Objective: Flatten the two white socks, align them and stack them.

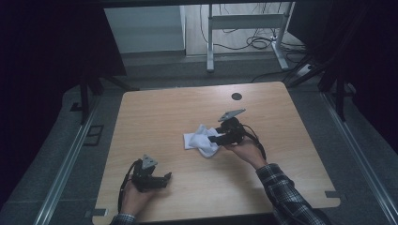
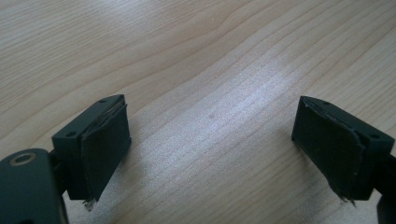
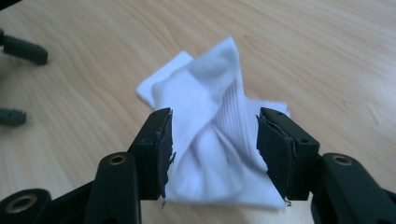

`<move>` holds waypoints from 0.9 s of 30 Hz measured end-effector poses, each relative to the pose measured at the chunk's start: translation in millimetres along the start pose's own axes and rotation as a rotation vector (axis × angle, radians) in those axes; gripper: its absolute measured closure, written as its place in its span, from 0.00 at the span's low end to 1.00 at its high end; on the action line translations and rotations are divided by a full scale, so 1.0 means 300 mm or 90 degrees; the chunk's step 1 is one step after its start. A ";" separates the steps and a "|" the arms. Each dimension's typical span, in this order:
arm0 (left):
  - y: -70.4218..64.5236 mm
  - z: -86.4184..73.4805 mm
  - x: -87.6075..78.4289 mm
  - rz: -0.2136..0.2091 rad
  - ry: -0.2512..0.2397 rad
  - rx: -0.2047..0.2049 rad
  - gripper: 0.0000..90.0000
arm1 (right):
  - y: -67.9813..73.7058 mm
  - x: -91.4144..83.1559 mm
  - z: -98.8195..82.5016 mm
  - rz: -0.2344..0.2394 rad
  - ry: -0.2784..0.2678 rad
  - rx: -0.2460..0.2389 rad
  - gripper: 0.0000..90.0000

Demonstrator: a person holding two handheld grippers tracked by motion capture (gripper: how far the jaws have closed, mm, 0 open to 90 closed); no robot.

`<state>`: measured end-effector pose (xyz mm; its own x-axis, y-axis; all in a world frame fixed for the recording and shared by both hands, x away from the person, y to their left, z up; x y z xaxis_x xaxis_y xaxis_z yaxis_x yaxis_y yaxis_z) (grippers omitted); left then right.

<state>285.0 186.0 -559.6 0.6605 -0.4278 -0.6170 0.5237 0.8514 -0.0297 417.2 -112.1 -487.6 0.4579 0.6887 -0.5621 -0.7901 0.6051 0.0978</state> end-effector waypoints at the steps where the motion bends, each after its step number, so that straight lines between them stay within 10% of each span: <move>1: 0.001 0.000 0.000 0.000 0.001 0.001 0.13 | 0.000 0.013 0.007 -0.003 -0.004 -0.001 0.46; 11: 0.001 0.000 0.000 0.000 0.001 0.001 0.13 | -0.013 0.161 0.036 -0.015 0.017 0.020 0.44; 16: 0.001 0.000 0.000 0.000 0.001 0.001 0.13 | 0.009 0.198 0.017 -0.015 0.054 -0.004 0.84; 27: 0.000 0.000 0.000 -0.001 0.000 0.000 0.13 | 0.047 0.058 0.134 0.003 0.015 -0.030 0.94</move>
<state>285.0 186.0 -559.7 0.6605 -0.4287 -0.6164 0.5241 0.8511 -0.0304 430.5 -75.7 -462.9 0.4445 0.6821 -0.5807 -0.8113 0.5813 0.0618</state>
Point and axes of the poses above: each handheld gripper's, and its own axes: x roughly forward along the jaws, z roughly out of its top, y roughly to its left, the point moved 2 cm from there along x, roughly forward along the jaws, and after that the axes turned 9 degrees about -y, right-handed, at the moved point
